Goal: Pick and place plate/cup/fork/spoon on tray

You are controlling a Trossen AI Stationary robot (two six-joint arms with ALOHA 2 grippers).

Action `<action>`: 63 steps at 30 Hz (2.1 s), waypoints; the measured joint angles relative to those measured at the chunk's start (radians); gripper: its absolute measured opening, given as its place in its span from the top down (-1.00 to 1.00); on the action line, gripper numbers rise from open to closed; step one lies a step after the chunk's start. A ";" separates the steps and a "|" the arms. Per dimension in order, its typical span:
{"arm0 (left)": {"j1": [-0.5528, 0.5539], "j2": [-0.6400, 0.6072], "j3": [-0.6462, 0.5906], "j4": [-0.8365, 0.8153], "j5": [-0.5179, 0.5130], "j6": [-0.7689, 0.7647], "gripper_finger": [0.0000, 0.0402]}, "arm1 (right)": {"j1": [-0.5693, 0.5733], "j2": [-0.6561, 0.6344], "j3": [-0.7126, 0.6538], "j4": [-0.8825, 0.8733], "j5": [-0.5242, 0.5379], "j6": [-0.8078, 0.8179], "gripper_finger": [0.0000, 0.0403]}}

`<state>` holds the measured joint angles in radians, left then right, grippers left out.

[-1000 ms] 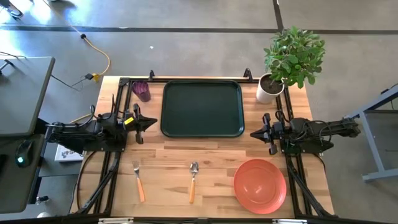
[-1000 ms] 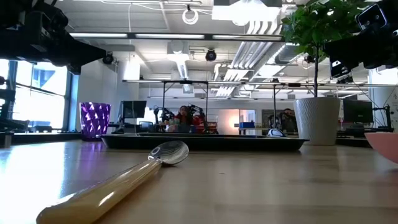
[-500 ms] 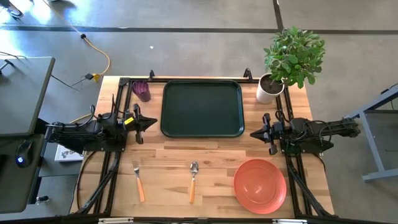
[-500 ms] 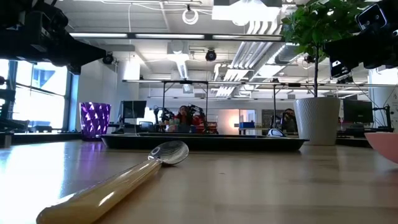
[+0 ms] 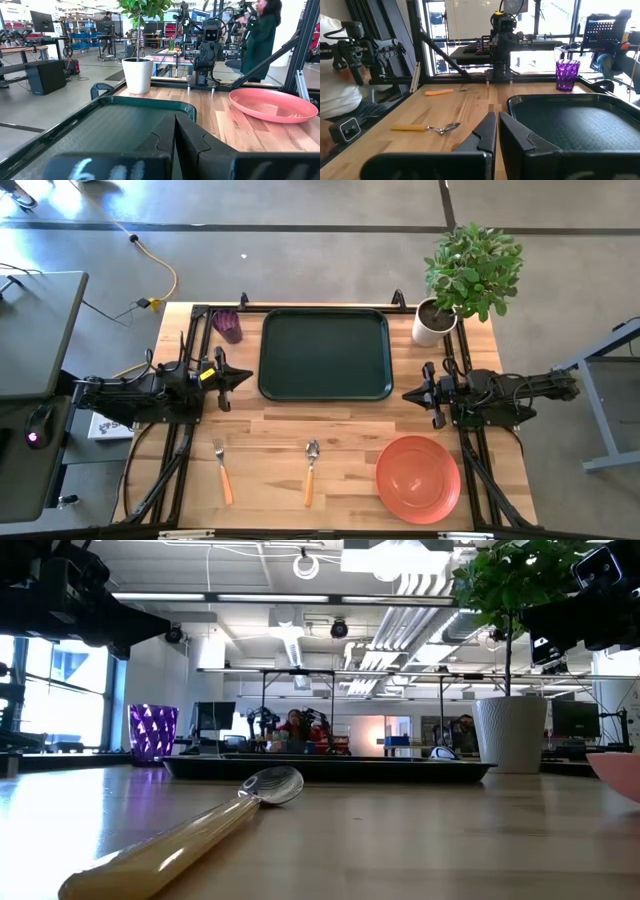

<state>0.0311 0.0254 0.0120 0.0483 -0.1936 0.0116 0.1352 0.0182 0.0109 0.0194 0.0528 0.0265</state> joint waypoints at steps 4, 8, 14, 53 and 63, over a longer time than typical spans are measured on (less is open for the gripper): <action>0.000 0.000 0.000 0.000 0.000 0.000 0.98 | 0.000 0.000 0.000 0.000 0.000 0.000 0.94; 0.002 0.000 0.000 0.008 0.000 0.000 0.98 | 0.000 0.000 0.000 0.000 0.000 0.000 0.94; 0.002 0.000 0.000 0.010 -0.007 0.000 0.98 | 0.000 0.000 0.000 0.000 0.000 0.000 0.94; 0.002 0.056 0.001 0.269 -0.244 0.207 0.98 | -0.024 0.000 0.000 0.115 0.119 0.018 0.94; 0.083 0.129 0.001 0.312 -0.286 0.250 0.98 | -0.024 0.000 0.000 0.058 0.373 0.191 0.94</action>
<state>0.1142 0.1541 0.0128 0.3604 -0.4793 0.2612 0.1108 0.0181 0.0105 0.0772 0.4260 0.2172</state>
